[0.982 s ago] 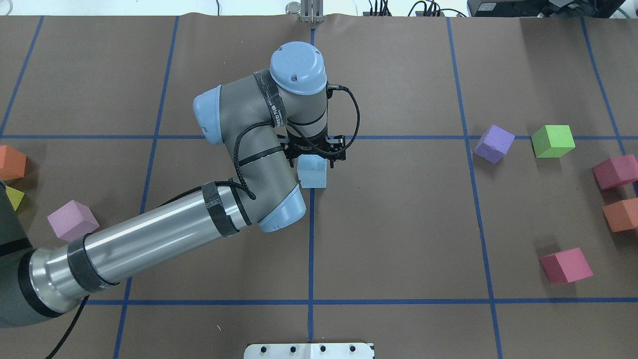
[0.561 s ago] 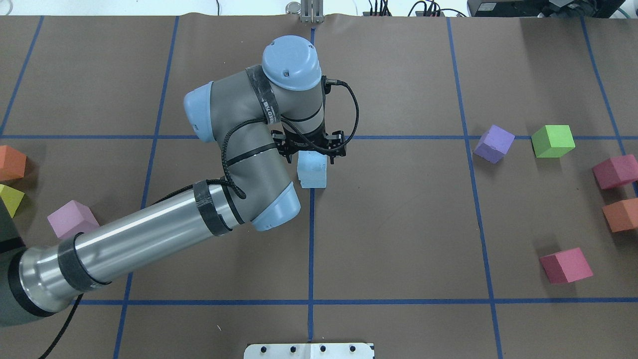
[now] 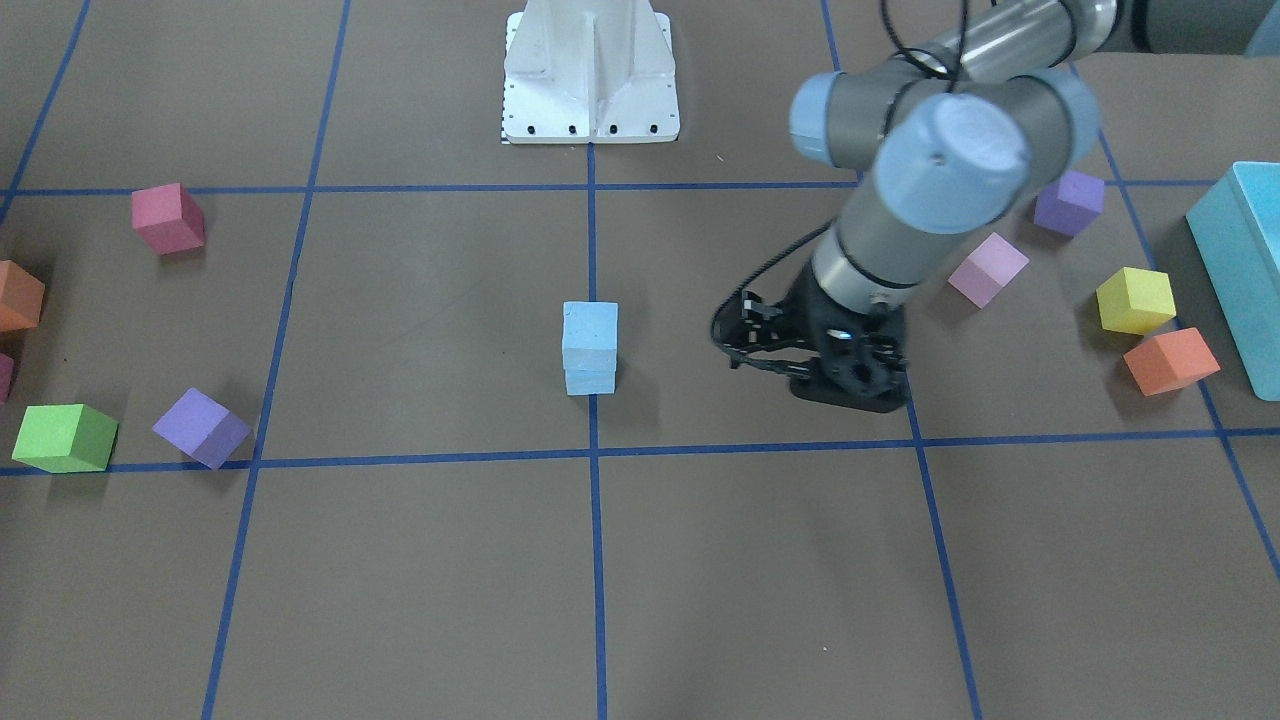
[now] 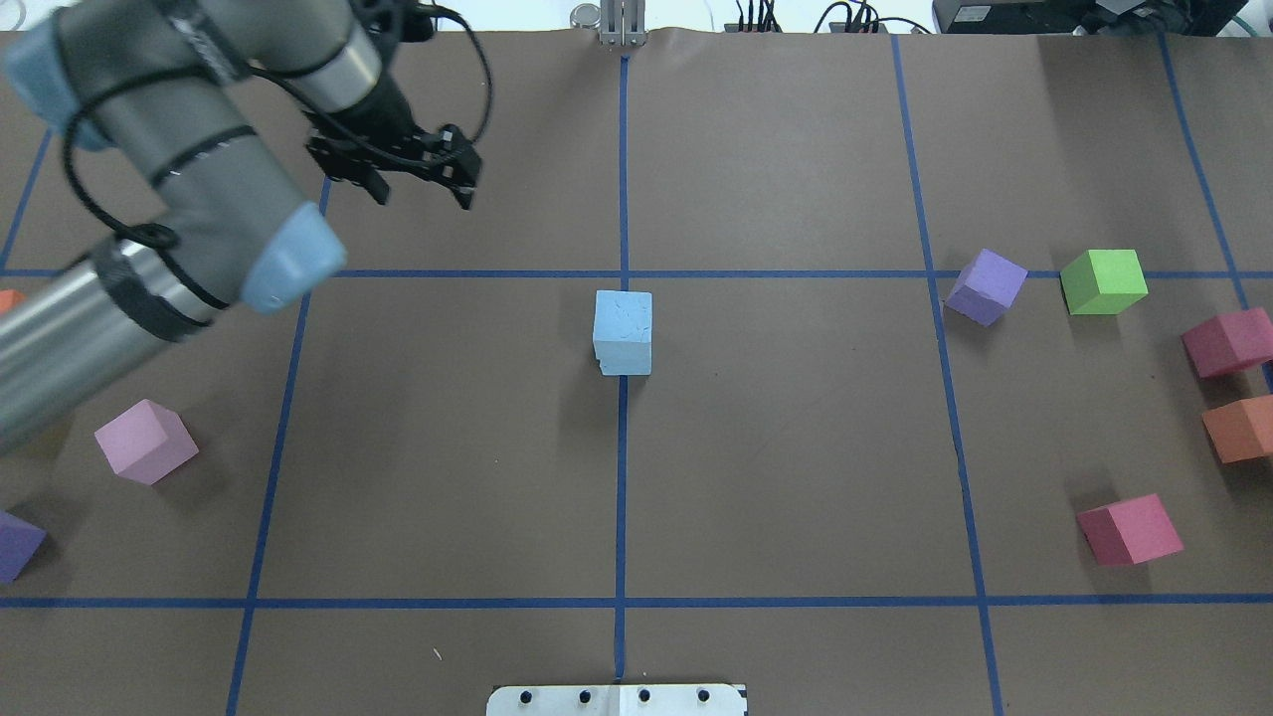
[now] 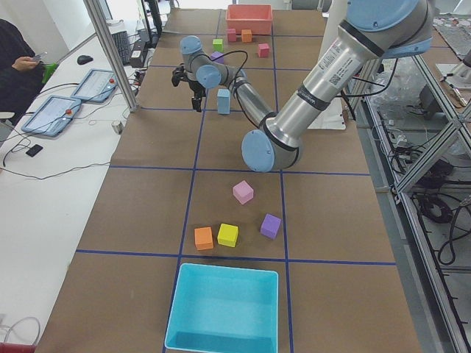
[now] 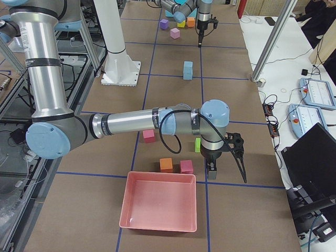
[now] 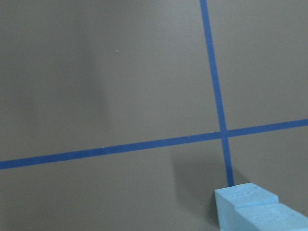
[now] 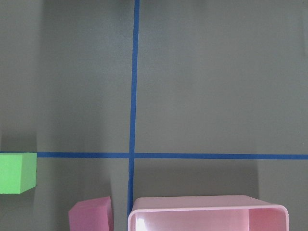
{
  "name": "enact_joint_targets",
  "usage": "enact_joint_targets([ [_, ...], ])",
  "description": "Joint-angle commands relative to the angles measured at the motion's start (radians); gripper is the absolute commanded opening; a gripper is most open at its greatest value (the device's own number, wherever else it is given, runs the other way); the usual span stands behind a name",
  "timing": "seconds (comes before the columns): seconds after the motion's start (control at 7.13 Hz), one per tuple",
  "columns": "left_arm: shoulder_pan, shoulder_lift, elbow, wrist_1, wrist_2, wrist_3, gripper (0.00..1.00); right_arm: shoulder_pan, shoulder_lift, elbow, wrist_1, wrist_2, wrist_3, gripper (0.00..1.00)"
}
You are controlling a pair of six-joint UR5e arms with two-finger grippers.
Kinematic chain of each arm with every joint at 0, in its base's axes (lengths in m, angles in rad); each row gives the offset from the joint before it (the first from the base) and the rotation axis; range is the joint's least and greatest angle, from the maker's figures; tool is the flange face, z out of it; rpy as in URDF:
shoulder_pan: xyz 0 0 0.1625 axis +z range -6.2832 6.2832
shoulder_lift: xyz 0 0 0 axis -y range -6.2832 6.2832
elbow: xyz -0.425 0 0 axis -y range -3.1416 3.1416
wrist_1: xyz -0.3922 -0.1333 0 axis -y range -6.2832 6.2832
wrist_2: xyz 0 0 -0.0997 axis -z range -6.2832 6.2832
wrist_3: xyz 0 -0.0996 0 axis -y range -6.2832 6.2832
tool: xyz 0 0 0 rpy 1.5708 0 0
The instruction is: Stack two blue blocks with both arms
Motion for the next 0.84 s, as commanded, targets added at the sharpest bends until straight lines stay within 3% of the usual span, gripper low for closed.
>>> enact_joint_targets([
  [0.0,-0.256,0.235,-0.077,0.001,-0.130,0.339,0.98,-0.003,0.002,0.004,-0.001,0.012,0.005,1.00],
  [0.28,-0.414,0.403,-0.085,0.001,-0.129,0.612,0.98,-0.007,0.003,0.004,0.001,0.036,0.007,1.00],
  [0.7,-0.585,0.460,0.041,0.013,-0.131,0.857,0.98,-0.010,-0.003,0.002,0.004,0.058,0.004,1.00],
])
